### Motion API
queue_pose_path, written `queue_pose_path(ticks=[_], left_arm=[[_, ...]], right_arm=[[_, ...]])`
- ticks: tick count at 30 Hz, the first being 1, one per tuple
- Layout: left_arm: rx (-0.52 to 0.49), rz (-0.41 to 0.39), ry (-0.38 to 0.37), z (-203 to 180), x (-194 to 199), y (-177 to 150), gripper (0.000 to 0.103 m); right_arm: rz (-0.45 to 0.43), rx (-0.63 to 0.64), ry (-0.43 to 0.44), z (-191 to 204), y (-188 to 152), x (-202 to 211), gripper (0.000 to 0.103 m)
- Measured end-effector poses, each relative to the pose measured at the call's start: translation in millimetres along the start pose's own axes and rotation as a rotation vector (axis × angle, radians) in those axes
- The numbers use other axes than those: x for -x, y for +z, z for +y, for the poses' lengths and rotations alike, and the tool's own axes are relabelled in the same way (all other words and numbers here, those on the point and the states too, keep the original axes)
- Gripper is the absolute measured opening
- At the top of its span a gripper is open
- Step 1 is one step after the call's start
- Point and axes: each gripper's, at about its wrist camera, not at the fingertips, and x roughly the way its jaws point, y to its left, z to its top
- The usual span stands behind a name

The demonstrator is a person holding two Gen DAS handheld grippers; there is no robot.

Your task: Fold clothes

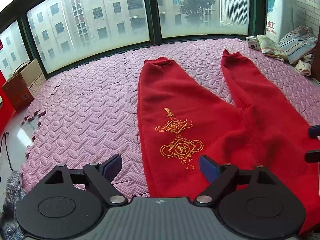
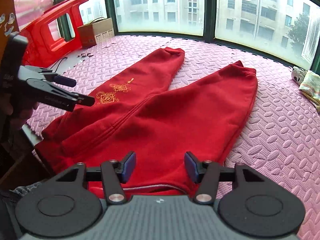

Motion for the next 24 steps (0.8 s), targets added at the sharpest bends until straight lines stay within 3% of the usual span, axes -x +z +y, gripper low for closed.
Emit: queue_pose_path(ticks=[4, 8, 13, 18, 22, 24], left_arm=[[-0.053, -0.041, -0.124, -27, 24, 4, 0.087], [-0.141, -0.054, -0.266, -64, 43, 2, 0.087], [-0.276, -0.057, -0.412, -113, 52, -3, 0.087], [-0.412, -0.052, -0.441, -151, 45, -9, 0.086], [-0.453, -0.012, -0.437, -165, 28, -12, 0.074], [-0.466, -0.001, -0.439, -171, 23, -13, 0.073]], right_arm=[[0.044, -0.006, -0.024, -10, -6, -13, 0.053], [0.015, -0.007, -0.012, -13, -7, -5, 0.053], [-0.027, -0.118, -0.038, -38, 1, 2, 0.053], [-0.04, -0.221, -0.073, -73, 12, -2, 0.05], [-0.032, -0.309, -0.077, -99, 20, -13, 0.049], [-0.034, -0.326, -0.092, -110, 27, -21, 0.049]])
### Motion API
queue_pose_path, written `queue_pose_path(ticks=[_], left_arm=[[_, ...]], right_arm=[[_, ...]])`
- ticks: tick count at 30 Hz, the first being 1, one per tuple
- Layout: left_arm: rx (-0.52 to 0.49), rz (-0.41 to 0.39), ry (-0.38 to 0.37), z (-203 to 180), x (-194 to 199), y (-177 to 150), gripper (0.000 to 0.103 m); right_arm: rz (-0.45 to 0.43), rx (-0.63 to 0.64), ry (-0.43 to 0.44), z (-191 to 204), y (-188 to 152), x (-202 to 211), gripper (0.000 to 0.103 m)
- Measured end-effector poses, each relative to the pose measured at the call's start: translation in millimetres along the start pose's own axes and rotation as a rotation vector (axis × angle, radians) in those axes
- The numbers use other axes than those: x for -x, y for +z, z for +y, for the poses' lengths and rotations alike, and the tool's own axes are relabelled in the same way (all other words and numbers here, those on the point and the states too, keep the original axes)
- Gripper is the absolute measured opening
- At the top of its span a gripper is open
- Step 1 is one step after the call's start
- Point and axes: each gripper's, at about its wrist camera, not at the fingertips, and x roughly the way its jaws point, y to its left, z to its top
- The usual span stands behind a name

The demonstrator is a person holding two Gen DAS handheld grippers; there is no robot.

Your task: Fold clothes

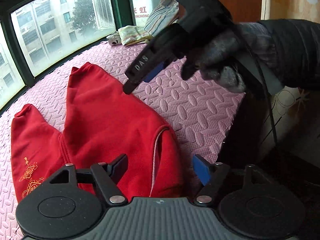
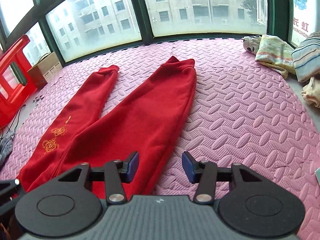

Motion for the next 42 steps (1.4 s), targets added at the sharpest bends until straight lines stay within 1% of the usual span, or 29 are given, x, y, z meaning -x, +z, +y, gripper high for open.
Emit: queue_pose_path(ticks=[4, 5, 6, 8, 9, 10, 11, 12, 13, 15, 17, 24, 26, 28, 29, 30, 32, 35, 42], left_arm=[[-0.038, 0.001, 0.013, -9, -12, 4, 0.073], [-0.042, 0.009, 0.013, -9, -15, 5, 0.071], [-0.046, 0.018, 0.013, -10, -19, 5, 0.065], [-0.039, 0.014, 0.008, -6, -22, 5, 0.061], [-0.031, 0.009, 0.008, -4, -23, 5, 0.05], [-0.023, 0.006, 0.013, 0, -22, 5, 0.037], [-0.01, 0.002, 0.006, 5, -22, 6, 0.033], [0.019, -0.004, -0.015, 12, -19, 8, 0.022], [0.053, -0.01, -0.034, 19, -16, 9, 0.018], [0.115, -0.031, -0.066, 34, -8, 11, 0.016], [0.148, -0.057, -0.086, 45, 1, 13, 0.016], [0.255, -0.143, -0.12, 72, 26, 15, 0.015], [0.278, -0.16, -0.125, 77, 30, 14, 0.015], [0.297, -0.173, -0.124, 82, 34, 13, 0.015], [0.306, -0.18, -0.123, 84, 36, 12, 0.015], [0.317, -0.186, -0.121, 86, 38, 11, 0.015], [0.342, -0.199, -0.116, 91, 42, 8, 0.014], [0.389, -0.222, -0.111, 96, 52, 2, 0.014], [0.544, -0.295, -0.077, 113, 81, -21, 0.012]], right_arm=[[-0.005, -0.025, -0.016, -8, 19, -18, 0.048], [-0.007, -0.027, -0.018, -10, 24, -23, 0.047], [-0.009, -0.029, -0.021, -12, 30, -28, 0.046], [-0.012, -0.034, -0.027, -15, 43, -38, 0.045], [-0.013, -0.039, -0.029, -18, 49, -44, 0.045], [-0.014, -0.049, -0.032, -20, 55, -51, 0.044], [-0.015, -0.06, -0.036, -24, 60, -57, 0.044], [-0.016, -0.072, -0.04, -27, 66, -64, 0.044], [-0.017, -0.083, -0.043, -30, 71, -71, 0.043], [-0.017, -0.109, -0.045, -34, 77, -81, 0.042], [-0.018, -0.136, -0.061, -40, 85, -98, 0.042], [-0.02, -0.18, -0.094, -48, 103, -134, 0.041], [-0.026, -0.189, -0.098, -49, 104, -138, 0.04], [-0.029, -0.201, -0.105, -48, 108, -141, 0.031], [-0.03, -0.208, -0.109, -48, 110, -142, 0.021], [-0.032, -0.214, -0.112, -48, 111, -143, 0.014], [-0.049, -0.215, -0.117, -44, 117, -141, 0.011], [-0.073, -0.215, -0.12, -39, 124, -135, 0.009], [-0.125, -0.144, -0.102, 11, 164, -122, 0.009]])
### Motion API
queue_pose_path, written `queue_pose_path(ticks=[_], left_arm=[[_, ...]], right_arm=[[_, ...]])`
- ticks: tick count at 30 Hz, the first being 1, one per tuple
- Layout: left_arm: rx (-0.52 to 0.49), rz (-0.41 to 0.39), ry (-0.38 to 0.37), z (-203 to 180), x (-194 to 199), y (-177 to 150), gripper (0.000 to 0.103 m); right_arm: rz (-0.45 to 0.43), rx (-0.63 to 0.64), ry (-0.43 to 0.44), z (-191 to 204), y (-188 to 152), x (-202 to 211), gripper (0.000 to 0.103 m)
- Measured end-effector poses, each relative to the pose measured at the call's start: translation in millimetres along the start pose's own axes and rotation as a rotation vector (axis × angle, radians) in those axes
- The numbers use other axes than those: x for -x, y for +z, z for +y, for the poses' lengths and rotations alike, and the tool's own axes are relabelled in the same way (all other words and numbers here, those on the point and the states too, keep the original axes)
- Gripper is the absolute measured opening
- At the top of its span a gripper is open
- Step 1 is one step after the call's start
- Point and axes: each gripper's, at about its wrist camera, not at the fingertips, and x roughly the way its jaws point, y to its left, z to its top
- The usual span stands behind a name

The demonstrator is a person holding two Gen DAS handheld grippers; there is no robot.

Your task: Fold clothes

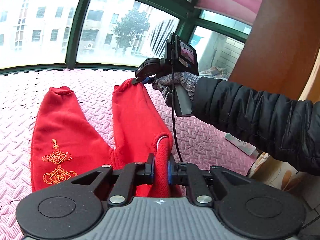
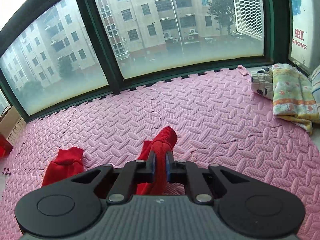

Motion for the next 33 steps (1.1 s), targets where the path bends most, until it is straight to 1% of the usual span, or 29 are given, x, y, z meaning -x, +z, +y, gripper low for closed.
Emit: queue_pose_path(ticks=[2, 4, 7, 14, 17, 19, 21, 22, 23, 24, 25, 29, 30, 33], left_arm=[[0.043, -0.025, 0.016, 6, 10, -1, 0.012], [0.079, -0.046, 0.032, 13, 19, -3, 0.012], [0.147, -0.064, 0.047, 29, 31, -8, 0.012], [0.281, -0.094, 0.093, 62, 59, -24, 0.012], [0.327, -0.092, 0.125, 74, 67, -33, 0.012], [0.355, -0.088, 0.148, 80, 71, -39, 0.012], [0.375, -0.079, 0.167, 85, 73, -44, 0.012], [0.384, -0.074, 0.173, 88, 73, -47, 0.012], [0.392, -0.069, 0.177, 90, 73, -49, 0.012], [0.401, -0.064, 0.18, 93, 73, -52, 0.012], [0.409, -0.058, 0.182, 96, 72, -54, 0.012], [0.421, -0.042, 0.172, 102, 70, -60, 0.012], [0.417, -0.039, 0.172, 102, 70, -60, 0.013], [0.41, -0.027, 0.18, 104, 69, -61, 0.013]], right_arm=[[-0.007, 0.029, 0.011, 22, 8, -1, 0.009], [-0.012, 0.078, 0.027, 57, 14, -5, 0.009], [-0.005, 0.135, 0.045, 98, 15, -16, 0.009], [0.018, 0.232, 0.097, 176, -1, -45, 0.009], [0.061, 0.245, 0.148, 207, -17, -68, 0.009], [0.098, 0.235, 0.198, 215, -26, -80, 0.009], [0.115, 0.218, 0.232, 215, -31, -84, 0.01], [0.125, 0.204, 0.26, 214, -34, -85, 0.013], [0.136, 0.19, 0.287, 213, -37, -86, 0.014], [0.132, 0.183, 0.316, 208, -38, -83, 0.017], [0.133, 0.191, 0.337, 204, -37, -79, 0.017], [0.143, 0.279, 0.329, 192, -32, -62, 0.018], [0.145, 0.31, 0.306, 188, -32, -56, 0.019], [0.176, 0.365, 0.302, 174, -39, -45, 0.02]])
